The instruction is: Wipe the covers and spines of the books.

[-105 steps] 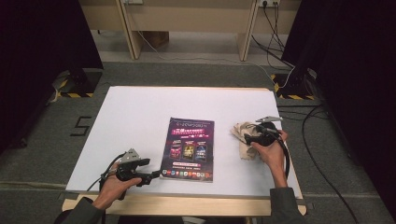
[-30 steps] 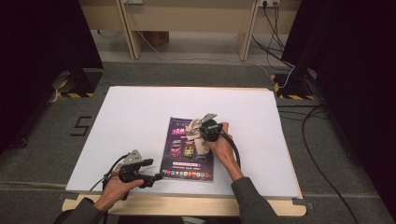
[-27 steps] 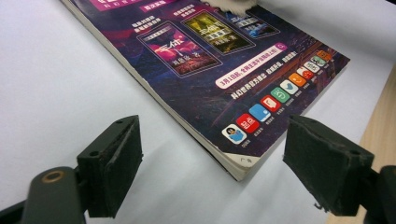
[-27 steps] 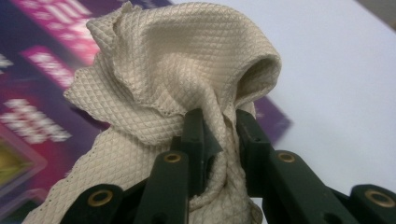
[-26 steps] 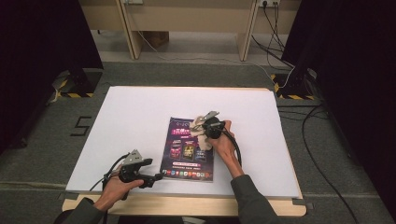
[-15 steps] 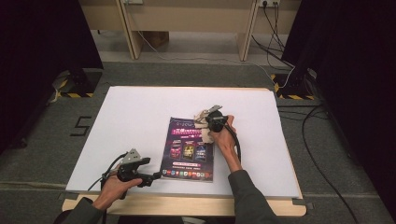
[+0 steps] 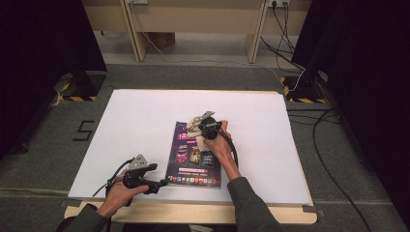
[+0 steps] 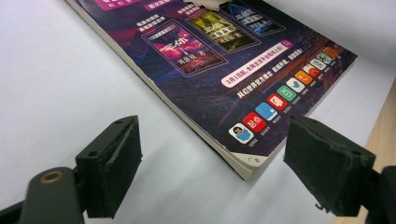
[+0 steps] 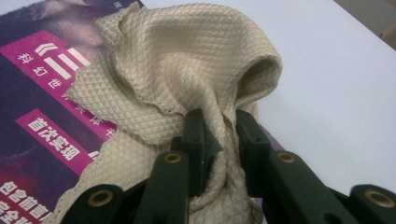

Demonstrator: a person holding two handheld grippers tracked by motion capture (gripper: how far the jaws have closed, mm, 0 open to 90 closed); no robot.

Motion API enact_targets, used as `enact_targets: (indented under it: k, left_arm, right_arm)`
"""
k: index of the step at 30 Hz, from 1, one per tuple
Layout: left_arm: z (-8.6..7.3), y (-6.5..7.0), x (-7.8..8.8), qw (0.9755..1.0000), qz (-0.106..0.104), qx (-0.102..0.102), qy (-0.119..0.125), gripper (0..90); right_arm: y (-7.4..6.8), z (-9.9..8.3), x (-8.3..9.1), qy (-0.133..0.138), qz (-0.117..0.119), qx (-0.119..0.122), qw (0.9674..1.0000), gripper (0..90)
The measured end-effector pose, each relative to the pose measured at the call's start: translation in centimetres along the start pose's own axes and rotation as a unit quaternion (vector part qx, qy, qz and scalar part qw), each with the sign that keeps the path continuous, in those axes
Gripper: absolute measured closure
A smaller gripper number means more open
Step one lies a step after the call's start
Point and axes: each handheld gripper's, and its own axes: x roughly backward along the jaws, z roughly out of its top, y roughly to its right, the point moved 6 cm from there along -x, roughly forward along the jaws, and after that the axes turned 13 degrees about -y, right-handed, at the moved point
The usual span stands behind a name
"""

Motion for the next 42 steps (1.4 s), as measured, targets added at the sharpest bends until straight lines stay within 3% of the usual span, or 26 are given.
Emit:
enact_targets:
  k: [3, 5, 9, 11, 17, 21, 23, 29, 33, 36, 42]
  left_arm:
    - [0.0, -0.1, 0.1, 1.0, 0.001, 0.001, 0.002, 18.2]
    - [-0.1, -0.1, 0.1, 1.0, 0.002, 0.002, 0.003, 18.2]
    - [-0.2, -0.2, 0.2, 1.0, 0.004, 0.003, 0.0, 18.2]
    - [-0.3, -0.2, 0.2, 1.0, 0.005, 0.004, -0.002, 18.2]
    - [-0.4, -0.4, 0.4, 0.9999, 0.01, 0.008, 0.001, 18.2]
    - [-0.5, -0.4, 0.3, 0.9999, 0.011, 0.008, -0.001, 18.2]
    - [-0.4, -0.3, 0.2, 0.9999, 0.008, 0.007, 0.0, 18.2]
    - [-0.4, -0.2, 0.2, 1.0, 0.007, 0.004, -0.002, 18.2]
    - [-0.4, 0.0, 0.1, 1.0, 0.004, -0.002, -0.003, 18.8]
    - [-0.4, 0.1, 0.1, 1.0, 0.008, -0.004, -0.004, 20.8]
    - [-0.7, -0.4, -0.1, 0.9996, 0.025, 0.001, -0.015, 24.8]
  right_arm:
    - [0.6, -0.5, 0.0, 0.006, 0.006, -0.006, 0.9999, 76.5]
    - [1.4, -1.0, 0.1, -0.001, -0.006, -0.012, 0.9999, 76.5]
    - [3.5, -2.4, 0.3, -0.012, -0.027, -0.042, 0.9987, 76.4]
    - [4.0, -2.7, 0.2, -0.006, -0.016, -0.06, 0.9981, 76.4]
    - [3.8, -2.3, 0.1, -0.007, -0.022, -0.055, 0.9982, 76.4]
    - [2.6, -1.3, -0.2, -0.004, -0.01, -0.054, 0.9985, 76.4]
    - [1.8, -0.3, -0.4, -0.009, -0.019, -0.037, 0.9991, 76.4]
    - [-0.3, 1.8, -0.9, -0.004, -0.008, -0.018, 0.9998, 76.3]
    - [-1.2, 2.4, -0.9, -0.002, -0.017, 0.0, 0.9998, 76.1]
    - [-0.6, 2.0, -0.8, 0.004, -0.012, -0.004, 0.9999, 75.9]
    - [2.6, -0.5, -0.1, -0.008, -0.032, -0.037, 0.9987, 75.9]
